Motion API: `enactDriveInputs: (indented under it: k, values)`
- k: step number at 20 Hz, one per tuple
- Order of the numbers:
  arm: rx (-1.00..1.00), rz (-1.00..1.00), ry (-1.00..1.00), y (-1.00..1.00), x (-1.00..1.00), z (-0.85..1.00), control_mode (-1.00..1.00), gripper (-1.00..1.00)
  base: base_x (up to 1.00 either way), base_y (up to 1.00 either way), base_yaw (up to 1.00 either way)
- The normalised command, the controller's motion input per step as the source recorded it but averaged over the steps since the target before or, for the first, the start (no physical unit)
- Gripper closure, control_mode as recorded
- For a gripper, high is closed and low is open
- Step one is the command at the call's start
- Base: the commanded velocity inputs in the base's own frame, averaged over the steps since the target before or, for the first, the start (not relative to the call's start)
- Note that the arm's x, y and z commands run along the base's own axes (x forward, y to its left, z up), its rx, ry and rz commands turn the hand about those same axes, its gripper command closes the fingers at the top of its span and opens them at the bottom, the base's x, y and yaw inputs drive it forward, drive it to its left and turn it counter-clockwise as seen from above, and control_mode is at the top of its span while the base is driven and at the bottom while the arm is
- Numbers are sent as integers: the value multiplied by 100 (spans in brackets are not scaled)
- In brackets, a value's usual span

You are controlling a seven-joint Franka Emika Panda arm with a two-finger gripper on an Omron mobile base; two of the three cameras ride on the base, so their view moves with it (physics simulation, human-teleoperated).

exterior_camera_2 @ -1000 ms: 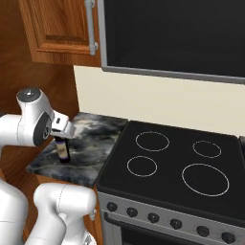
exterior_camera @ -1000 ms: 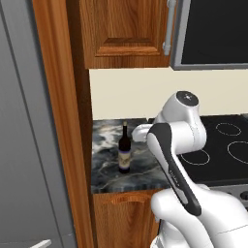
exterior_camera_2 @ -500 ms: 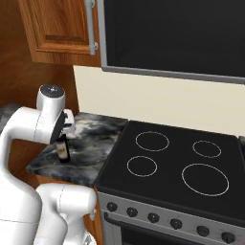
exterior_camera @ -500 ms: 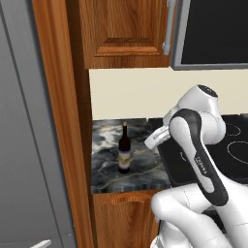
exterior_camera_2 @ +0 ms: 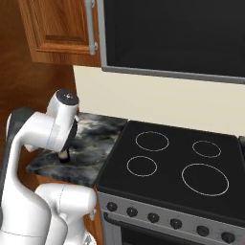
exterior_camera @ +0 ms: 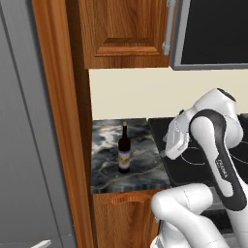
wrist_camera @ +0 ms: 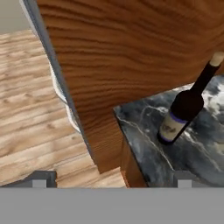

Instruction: There is a wine glass and glass cup on the dining counter. Place the wine bottle next to the wine glass and the juice bottle next to the glass cup.

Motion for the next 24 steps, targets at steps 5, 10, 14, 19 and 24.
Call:
enactDriveInputs:
  k: [5,10,14,19,24]
  values:
    - [7,14,-36,-15,-7,-22,-100,-100,0,0,0]
    - [25,7,-19,-23,10,-24,-100,-100,0,0,0]
    - [39,18,-8,-24,35,-22,-100,-100,0,0,0]
    - [23,17,-11,-3,53,-30,-100,-100,0,0,0]
    - [14,12,-8,2,72,-37,-100,-100,0,0,0]
